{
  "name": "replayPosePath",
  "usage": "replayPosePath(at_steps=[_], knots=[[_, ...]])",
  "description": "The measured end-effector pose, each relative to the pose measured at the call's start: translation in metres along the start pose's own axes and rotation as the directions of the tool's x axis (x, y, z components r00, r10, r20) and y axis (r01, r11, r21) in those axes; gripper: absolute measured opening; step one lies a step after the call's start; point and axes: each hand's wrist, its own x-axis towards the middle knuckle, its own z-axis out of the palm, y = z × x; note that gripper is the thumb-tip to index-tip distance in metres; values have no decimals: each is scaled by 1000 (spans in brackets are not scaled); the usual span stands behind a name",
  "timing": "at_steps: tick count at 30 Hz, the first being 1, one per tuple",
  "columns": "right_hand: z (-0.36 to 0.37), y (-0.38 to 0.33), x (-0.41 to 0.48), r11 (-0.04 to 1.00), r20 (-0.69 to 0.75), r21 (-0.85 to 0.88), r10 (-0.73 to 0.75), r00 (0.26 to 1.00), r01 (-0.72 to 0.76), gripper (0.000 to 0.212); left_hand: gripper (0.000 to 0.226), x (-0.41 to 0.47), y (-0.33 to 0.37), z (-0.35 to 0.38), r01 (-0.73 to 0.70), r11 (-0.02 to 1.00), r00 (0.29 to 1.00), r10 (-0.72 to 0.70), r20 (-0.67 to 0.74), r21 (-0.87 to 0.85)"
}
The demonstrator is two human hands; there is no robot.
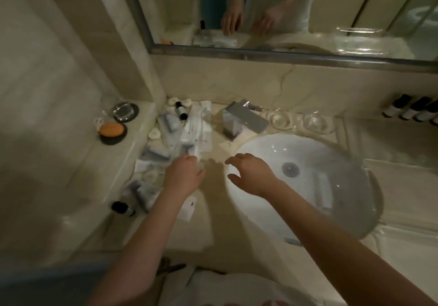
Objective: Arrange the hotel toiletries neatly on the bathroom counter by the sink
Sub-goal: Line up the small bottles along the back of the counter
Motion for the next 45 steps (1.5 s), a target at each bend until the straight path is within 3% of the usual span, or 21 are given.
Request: replayPosePath(at_steps=[5, 10, 16, 25, 35, 39, 45], knots=[[17, -38, 44, 995, 117, -12, -95, 989, 97, 38, 50, -12, -78, 0, 240, 968, 970, -237, 53, -74], [25, -69, 82, 986, 157, -23, -161, 974, 166, 37, 41, -32, -129, -6, 394, 913, 906, -405, -121, -108], [37, -94, 111, 977, 211, -6, -209, 955, 215, 39, 42, -51, -164, 3, 491, 868, 871, -489, 50, -65], [48, -107, 120, 968, 230, 49, -250, 941, 245, 36, 25, -48, -169, 9, 492, 864, 867, -474, 154, -107], [14, -81, 190, 983, 113, 169, -91, 989, 72, 46, 27, 31, -144, -58, 267, 878, 930, -343, -135, -398], [4, -69, 240, 987, 98, 158, 0, 995, -16, 44, 30, 74, -136, -80, 177, 897, 949, -264, -171, -405], [4, -55, 302, 982, 100, 120, 137, 986, -148, 42, 28, 133, -136, -93, 168, 911, 948, -253, -190, -377]])
